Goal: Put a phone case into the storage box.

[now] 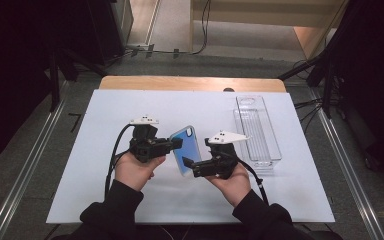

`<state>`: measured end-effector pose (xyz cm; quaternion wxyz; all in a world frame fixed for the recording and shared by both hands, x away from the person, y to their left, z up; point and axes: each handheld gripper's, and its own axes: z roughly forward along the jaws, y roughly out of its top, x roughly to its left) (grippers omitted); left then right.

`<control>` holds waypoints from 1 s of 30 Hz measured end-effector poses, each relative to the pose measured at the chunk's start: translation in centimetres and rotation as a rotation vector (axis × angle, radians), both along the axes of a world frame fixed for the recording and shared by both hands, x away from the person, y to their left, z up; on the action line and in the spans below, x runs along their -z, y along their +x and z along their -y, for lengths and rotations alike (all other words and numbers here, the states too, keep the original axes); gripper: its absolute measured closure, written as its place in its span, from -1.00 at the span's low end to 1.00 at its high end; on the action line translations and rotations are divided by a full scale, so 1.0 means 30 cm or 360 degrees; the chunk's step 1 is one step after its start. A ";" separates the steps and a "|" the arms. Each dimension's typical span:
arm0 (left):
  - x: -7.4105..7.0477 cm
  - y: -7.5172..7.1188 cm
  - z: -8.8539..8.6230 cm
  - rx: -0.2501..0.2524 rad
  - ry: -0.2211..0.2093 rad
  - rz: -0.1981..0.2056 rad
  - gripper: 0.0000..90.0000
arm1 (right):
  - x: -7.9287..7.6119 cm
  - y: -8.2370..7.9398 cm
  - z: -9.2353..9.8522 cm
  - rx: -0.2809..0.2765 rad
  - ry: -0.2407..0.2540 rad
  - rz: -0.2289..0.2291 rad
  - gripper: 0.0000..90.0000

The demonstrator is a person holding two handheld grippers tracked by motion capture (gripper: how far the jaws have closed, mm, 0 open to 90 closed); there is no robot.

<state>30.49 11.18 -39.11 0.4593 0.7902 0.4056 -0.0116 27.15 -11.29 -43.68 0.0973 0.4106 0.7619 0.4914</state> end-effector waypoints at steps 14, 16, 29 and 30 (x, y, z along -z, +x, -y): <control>0.014 -0.027 0.059 0.0068 0.0015 0.0005 0.80 | 0.006 -0.001 -0.034 0.0024 -0.0054 0.0022 -1.00; 0.016 -0.031 0.065 0.0084 0.0030 0.0004 0.80 | 0.010 0.001 -0.040 0.0027 -0.0066 0.0016 -1.00; 0.015 -0.042 0.078 0.0104 0.0023 0.0020 0.78 | 0.012 0.003 -0.036 -0.0002 -0.0063 -0.0002 -0.64; 0.014 -0.042 0.077 0.0118 0.0016 0.0023 0.77 | 0.012 0.003 -0.035 -0.0001 -0.0067 -0.0002 -0.63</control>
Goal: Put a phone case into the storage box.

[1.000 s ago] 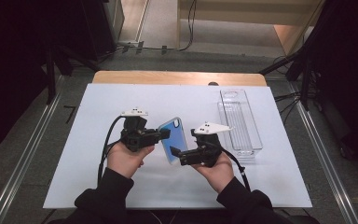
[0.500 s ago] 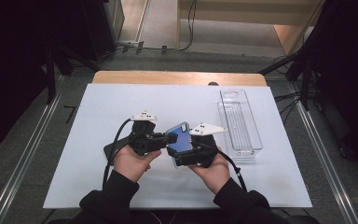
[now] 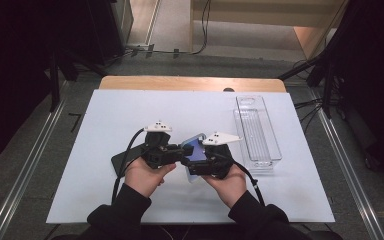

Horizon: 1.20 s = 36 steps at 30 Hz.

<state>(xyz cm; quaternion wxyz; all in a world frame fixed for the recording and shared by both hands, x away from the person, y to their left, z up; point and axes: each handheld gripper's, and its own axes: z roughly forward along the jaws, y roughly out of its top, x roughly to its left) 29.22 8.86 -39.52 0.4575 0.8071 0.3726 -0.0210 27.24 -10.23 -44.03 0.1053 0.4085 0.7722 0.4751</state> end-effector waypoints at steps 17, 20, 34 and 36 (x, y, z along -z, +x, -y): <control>-0.044 0.019 -0.057 -0.0026 -0.0077 0.0009 0.06 | 0.011 0.030 0.043 0.0033 0.0000 -0.0054 -0.63; -0.041 0.025 -0.064 -0.0016 -0.0074 -0.0014 -0.02 | 0.010 0.040 0.062 0.0053 -0.0004 -0.0047 -0.63; 0.013 0.027 -0.082 0.0187 -0.0010 0.0009 -0.32 | -0.005 0.077 0.149 0.0136 -0.0002 -0.0041 -0.63; 0.029 0.023 -0.082 0.0200 0.0018 0.0052 -0.32 | -0.009 0.078 0.156 0.0134 -0.0002 -0.0039 -0.63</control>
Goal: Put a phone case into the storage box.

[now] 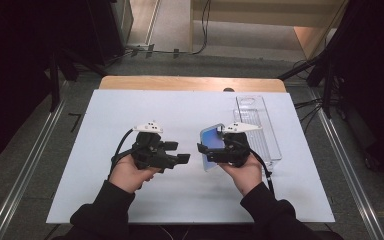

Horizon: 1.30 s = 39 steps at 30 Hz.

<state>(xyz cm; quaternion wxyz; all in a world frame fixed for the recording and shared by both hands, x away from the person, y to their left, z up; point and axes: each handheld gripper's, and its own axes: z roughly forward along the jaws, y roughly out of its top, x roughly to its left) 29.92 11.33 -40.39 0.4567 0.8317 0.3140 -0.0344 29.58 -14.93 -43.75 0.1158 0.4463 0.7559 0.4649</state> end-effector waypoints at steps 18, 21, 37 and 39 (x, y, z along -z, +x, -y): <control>0.113 -0.027 -0.065 0.0093 0.0162 0.0077 -0.33 | -0.019 0.007 0.041 -0.0021 0.0041 0.0000 -0.63; 0.122 -0.034 -0.080 0.0089 0.0167 0.0076 -0.33 | -0.023 0.008 0.044 -0.0030 0.0060 -0.0027 -0.63; 0.167 -0.067 -0.162 0.0095 0.0237 0.0055 -0.33 | -0.043 0.010 0.073 -0.0083 0.0070 -0.0036 -0.63; 0.167 -0.073 -0.180 0.0071 0.0238 0.0056 -0.33 | -0.050 0.009 0.077 -0.0089 0.0051 -0.0031 -0.63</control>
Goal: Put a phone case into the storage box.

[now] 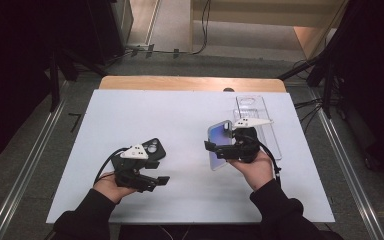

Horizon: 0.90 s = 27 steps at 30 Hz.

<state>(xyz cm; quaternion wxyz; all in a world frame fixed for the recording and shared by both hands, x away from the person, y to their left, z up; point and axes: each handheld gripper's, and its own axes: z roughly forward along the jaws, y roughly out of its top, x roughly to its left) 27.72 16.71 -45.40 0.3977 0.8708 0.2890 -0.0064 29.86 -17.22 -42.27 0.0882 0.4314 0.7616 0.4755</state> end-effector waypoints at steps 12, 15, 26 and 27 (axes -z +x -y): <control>0.002 -0.026 -0.064 -0.0084 -0.0007 0.0010 -0.33 | -0.056 0.014 0.071 0.0030 0.0020 0.0003 -0.63; 0.001 -0.028 -0.066 -0.0096 -0.0015 0.0015 -0.33 | -0.073 0.021 0.098 0.0050 0.0045 0.0006 -0.63; 0.005 -0.031 -0.083 -0.0135 -0.0015 0.0033 -0.33 | -0.117 0.039 0.198 0.0150 0.0071 0.0033 -0.63; 0.006 -0.032 -0.084 -0.0138 -0.0017 0.0031 -0.33 | -0.120 0.041 0.207 0.0162 0.0075 0.0038 -0.63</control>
